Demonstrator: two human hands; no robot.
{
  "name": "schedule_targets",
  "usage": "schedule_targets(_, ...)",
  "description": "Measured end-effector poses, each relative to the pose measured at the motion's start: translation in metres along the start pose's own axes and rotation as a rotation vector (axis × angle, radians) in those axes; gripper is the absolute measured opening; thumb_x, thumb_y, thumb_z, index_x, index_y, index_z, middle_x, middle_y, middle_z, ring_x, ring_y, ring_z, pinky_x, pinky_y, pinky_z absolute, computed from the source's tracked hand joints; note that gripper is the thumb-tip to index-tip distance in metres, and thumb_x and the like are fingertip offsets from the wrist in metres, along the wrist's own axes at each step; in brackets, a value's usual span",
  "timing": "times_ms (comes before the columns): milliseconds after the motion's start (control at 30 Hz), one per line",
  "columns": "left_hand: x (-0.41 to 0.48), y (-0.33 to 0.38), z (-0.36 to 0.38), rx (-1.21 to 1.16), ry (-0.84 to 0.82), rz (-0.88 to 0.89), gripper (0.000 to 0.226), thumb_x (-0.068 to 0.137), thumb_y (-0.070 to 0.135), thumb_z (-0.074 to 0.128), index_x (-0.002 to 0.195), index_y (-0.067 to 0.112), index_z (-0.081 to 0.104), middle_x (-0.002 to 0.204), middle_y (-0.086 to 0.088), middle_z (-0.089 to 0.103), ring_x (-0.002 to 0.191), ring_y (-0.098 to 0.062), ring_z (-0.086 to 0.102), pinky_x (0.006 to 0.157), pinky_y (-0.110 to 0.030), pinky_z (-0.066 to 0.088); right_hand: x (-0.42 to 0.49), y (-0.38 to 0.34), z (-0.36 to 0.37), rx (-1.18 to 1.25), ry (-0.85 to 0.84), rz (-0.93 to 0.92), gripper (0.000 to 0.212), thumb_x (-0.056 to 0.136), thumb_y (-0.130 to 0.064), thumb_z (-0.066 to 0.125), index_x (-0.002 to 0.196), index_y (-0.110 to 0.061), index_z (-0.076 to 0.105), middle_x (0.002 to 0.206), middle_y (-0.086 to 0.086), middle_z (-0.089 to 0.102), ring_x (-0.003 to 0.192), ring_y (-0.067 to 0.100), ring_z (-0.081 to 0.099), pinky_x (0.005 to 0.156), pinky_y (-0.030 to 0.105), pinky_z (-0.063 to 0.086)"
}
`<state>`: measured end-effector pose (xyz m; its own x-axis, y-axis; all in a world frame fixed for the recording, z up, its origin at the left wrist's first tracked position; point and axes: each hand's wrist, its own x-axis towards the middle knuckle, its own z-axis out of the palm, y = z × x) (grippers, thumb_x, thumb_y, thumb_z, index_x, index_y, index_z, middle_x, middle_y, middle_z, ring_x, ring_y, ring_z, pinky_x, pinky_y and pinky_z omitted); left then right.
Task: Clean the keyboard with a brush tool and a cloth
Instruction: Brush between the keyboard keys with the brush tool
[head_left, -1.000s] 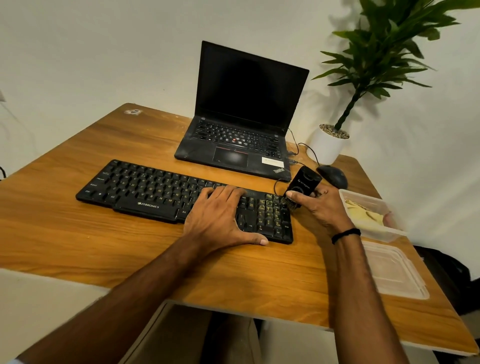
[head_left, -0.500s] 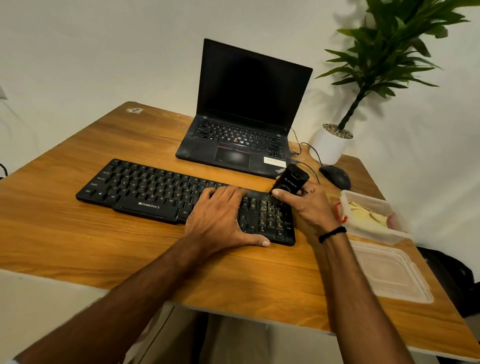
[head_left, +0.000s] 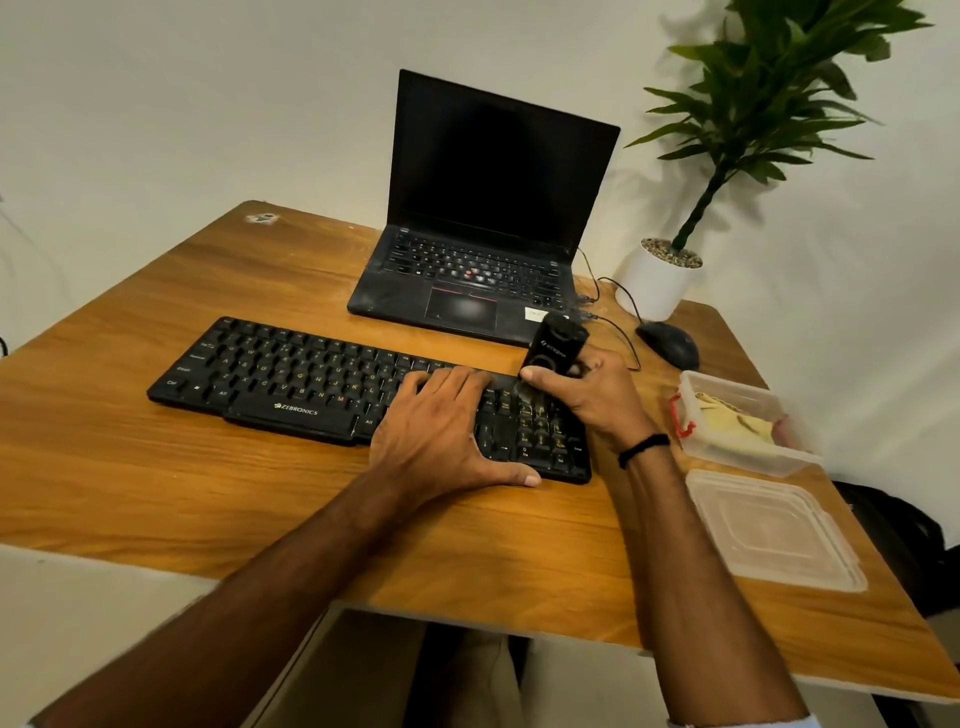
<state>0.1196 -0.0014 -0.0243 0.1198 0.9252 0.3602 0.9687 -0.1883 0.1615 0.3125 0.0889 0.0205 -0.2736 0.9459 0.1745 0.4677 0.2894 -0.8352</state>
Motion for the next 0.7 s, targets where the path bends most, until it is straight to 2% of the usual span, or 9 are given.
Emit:
schedule_targets(100,-0.002,0.002,-0.001,0.002,-0.011,-0.016,0.125,0.058,0.110,0.034,0.145,0.021,0.044,0.143,0.003,0.052,0.129,-0.016,0.049,0.115,-0.040,0.029,0.003,0.005,-0.009,-0.024,0.183,0.019,0.027,0.075,-0.034,0.084,0.096,-0.025,0.069,0.090,-0.006,0.073,0.084,0.008,0.071,0.072,0.027,0.060)
schedule_targets(133,-0.001,0.002,-0.002,0.005,-0.013,-0.018,0.126,0.058,0.110,0.034,0.146,0.021,0.043,0.144,0.003,0.051,0.129,-0.016,0.048,0.115,-0.039,0.028,0.002,0.006,-0.009,-0.029,0.197,0.016,0.026,0.076,-0.034,0.083,0.095,-0.026,0.068,0.090,-0.007,0.073,0.084,0.007,0.070,0.071,0.026,0.059)
schedule_targets(267,-0.001,0.002,-0.003,-0.006,-0.003,-0.014,0.126,0.058,0.110,0.036,0.147,0.022,0.041,0.144,0.003,0.051,0.130,-0.015,0.048,0.115,-0.039,0.028,0.000,-0.003,0.008,-0.012,0.013,0.022,0.031,0.075,-0.032,0.085,0.099,-0.019,0.071,0.088,-0.006,0.073,0.076,0.002,0.069,0.061,0.015,0.053)
schedule_targets(333,-0.001,0.002,-0.003,-0.024,0.008,-0.017,0.128,0.058,0.109,0.040,0.150,0.019,0.038,0.146,0.001,0.051,0.131,-0.017,0.049,0.116,-0.040,0.028,0.005,-0.005,0.007,-0.050,0.122,0.022,0.029,0.075,-0.035,0.084,0.095,-0.019,0.071,0.082,-0.010,0.071,0.071,-0.001,0.067,0.057,0.012,0.049)
schedule_targets(400,-0.002,0.003,-0.003,-0.040,0.010,-0.030,0.135,0.057,0.109,0.042,0.155,0.017,0.029,0.149,-0.002,0.049,0.135,-0.018,0.047,0.118,-0.041,0.026,0.007,-0.003,0.004,-0.116,0.249,0.009,0.028,0.076,-0.038,0.083,0.093,-0.021,0.070,0.080,-0.014,0.068,0.073,-0.003,0.065,0.057,0.008,0.046)
schedule_targets(433,-0.002,0.004,-0.004,-0.049,0.006,-0.035,0.139,0.056,0.109,0.042,0.158,0.016,0.023,0.152,-0.002,0.047,0.137,-0.019,0.046,0.118,-0.041,0.026,0.006,-0.002,0.006,-0.124,0.223,0.003,0.028,0.076,-0.038,0.083,0.095,-0.022,0.070,0.083,-0.014,0.069,0.076,0.000,0.066,0.060,0.010,0.048)
schedule_targets(533,-0.002,0.004,-0.004,-0.076,-0.005,-0.050,0.146,0.056,0.109,0.043,0.162,0.015,0.007,0.155,-0.003,0.044,0.138,-0.018,0.044,0.120,-0.041,0.025,0.002,-0.006,0.018,-0.026,-0.006,0.017,0.033,0.075,-0.035,0.083,0.102,-0.022,0.069,0.094,-0.007,0.072,0.085,0.006,0.069,0.066,0.018,0.054)
schedule_targets(567,-0.002,0.003,-0.004,-0.078,-0.004,-0.054,0.148,0.055,0.109,0.043,0.163,0.015,0.003,0.155,-0.004,0.044,0.138,-0.018,0.045,0.120,-0.041,0.026,0.004,-0.007,0.019,-0.036,-0.004,0.012,0.035,0.076,-0.035,0.083,0.105,-0.020,0.069,0.095,-0.007,0.072,0.085,0.006,0.069,0.065,0.016,0.053)
schedule_targets(700,-0.002,0.002,-0.002,-0.068,-0.016,-0.064,0.150,0.053,0.111,0.040,0.162,0.017,-0.005,0.151,-0.005,0.047,0.134,-0.018,0.048,0.120,-0.041,0.027,0.011,-0.002,0.006,-0.162,0.216,0.003,0.036,0.078,-0.037,0.082,0.104,-0.015,0.071,0.090,-0.008,0.071,0.074,-0.006,0.061,0.053,0.003,0.043)
